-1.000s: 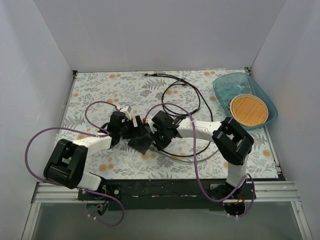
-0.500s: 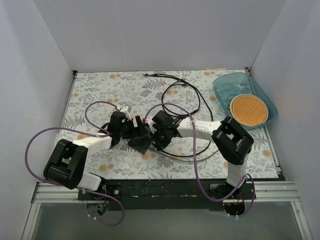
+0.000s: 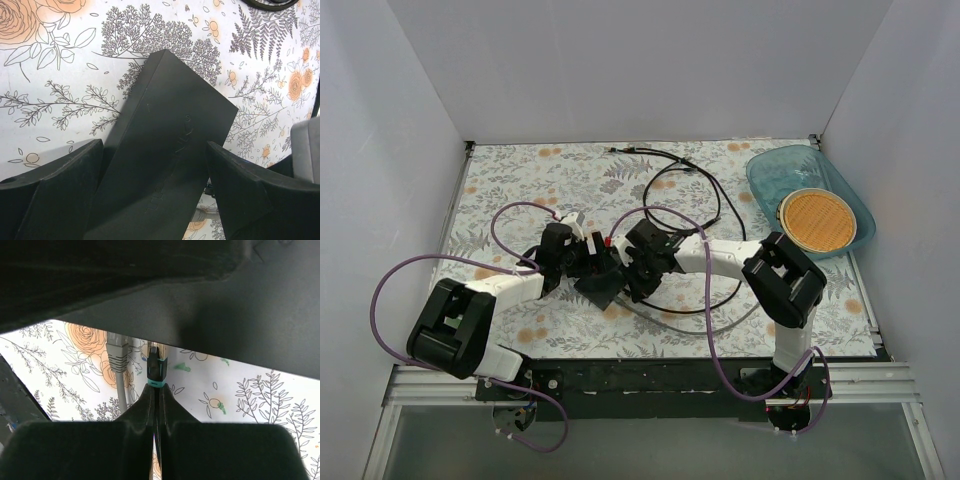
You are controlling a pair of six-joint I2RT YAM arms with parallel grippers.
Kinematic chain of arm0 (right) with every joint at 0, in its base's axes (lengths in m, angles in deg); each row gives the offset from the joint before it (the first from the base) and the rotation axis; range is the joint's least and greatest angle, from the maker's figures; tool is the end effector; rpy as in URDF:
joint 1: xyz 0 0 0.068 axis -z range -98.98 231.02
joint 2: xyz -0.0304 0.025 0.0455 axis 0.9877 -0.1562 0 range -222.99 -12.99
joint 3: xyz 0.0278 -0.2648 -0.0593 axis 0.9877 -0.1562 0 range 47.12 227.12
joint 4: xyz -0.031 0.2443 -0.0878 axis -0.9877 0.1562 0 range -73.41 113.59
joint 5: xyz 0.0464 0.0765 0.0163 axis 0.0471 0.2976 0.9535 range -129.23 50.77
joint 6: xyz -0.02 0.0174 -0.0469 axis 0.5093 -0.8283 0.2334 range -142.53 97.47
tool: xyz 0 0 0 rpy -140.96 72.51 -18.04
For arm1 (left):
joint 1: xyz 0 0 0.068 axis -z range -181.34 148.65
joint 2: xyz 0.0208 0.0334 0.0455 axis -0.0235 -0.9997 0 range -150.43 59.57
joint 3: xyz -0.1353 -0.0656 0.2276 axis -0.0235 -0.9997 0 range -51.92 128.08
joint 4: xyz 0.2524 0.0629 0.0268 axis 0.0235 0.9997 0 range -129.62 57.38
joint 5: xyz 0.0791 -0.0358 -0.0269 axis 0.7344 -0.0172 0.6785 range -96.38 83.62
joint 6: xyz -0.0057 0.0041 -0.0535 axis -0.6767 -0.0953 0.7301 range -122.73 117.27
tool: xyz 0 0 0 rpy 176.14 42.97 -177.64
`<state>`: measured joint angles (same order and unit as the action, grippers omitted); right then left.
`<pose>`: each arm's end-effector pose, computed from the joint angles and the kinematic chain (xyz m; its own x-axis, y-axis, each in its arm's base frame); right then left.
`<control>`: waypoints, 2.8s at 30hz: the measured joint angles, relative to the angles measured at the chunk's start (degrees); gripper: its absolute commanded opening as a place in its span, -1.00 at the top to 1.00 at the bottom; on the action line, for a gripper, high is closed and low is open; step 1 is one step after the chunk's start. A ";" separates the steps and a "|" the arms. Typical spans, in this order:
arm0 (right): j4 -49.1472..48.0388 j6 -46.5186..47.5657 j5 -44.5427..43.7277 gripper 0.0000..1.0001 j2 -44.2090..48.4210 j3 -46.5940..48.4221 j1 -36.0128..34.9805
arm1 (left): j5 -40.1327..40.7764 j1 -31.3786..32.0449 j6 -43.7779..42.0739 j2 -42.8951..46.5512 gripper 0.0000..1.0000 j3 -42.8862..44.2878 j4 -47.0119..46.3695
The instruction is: Insert the plug into the switch port
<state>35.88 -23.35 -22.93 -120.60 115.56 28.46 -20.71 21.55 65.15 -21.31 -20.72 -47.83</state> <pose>0.2257 0.3111 0.1647 -0.5304 -0.6699 -0.5196 -0.8438 0.4767 0.2467 0.2394 -0.1107 0.1542 -0.7372 -0.6630 -0.1304 -0.3589 0.5477 -0.7558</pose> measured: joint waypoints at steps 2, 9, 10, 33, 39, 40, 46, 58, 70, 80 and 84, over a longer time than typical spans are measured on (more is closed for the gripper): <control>-0.17 -0.68 0.50 0.97 -0.13 0.00 0.48 | 0.20 0.02 0.00 0.13 -0.58 -0.22 -0.11; -0.74 -2.71 -0.07 0.97 -0.15 -0.11 1.22 | 0.72 0.22 0.00 0.85 -0.56 -1.33 -0.52; -1.01 -3.08 -0.15 0.97 -0.15 -0.22 1.22 | 0.92 0.22 0.00 0.85 -0.55 -1.51 -0.70; 1.22 -3.96 1.97 0.97 -2.05 2.16 1.99 | 5.86 2.89 0.74 0.66 -0.55 -1.46 -1.49; 1.16 -3.98 1.22 0.97 -2.05 2.19 2.05 | 10.62 4.61 2.56 0.57 -0.70 0.59 2.73; 1.07 -3.98 1.03 0.95 -2.05 2.19 2.19 | 11.43 4.90 2.93 0.39 -0.71 1.20 3.91; -1.05 -4.76 -0.76 0.55 -1.92 1.95 2.29 | 14.64 5.14 4.92 -1.38 -0.76 4.96 9.46; -3.65 -4.74 -8.72 -0.07 -0.42 0.72 2.25 | 16.33 4.13 8.41 -1.53 -0.82 6.73 13.94; -2.10 -3.48 -16.24 -0.59 3.39 -0.87 3.06 | 15.61 1.97 7.89 -1.42 -0.85 9.11 17.68; -4.17 -3.78 -15.65 -0.58 10.08 0.04 14.82 | 15.91 1.68 3.48 6.19 -0.86 14.12 19.82; -4.26 -3.91 -14.19 -0.58 9.68 3.02 19.21 | 16.24 1.68 2.47 8.37 -0.86 14.80 20.11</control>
<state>31.62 -27.26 -37.12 -110.92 118.58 47.67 -4.47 23.23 67.62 -12.94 -5.92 -27.72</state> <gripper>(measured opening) 0.795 0.928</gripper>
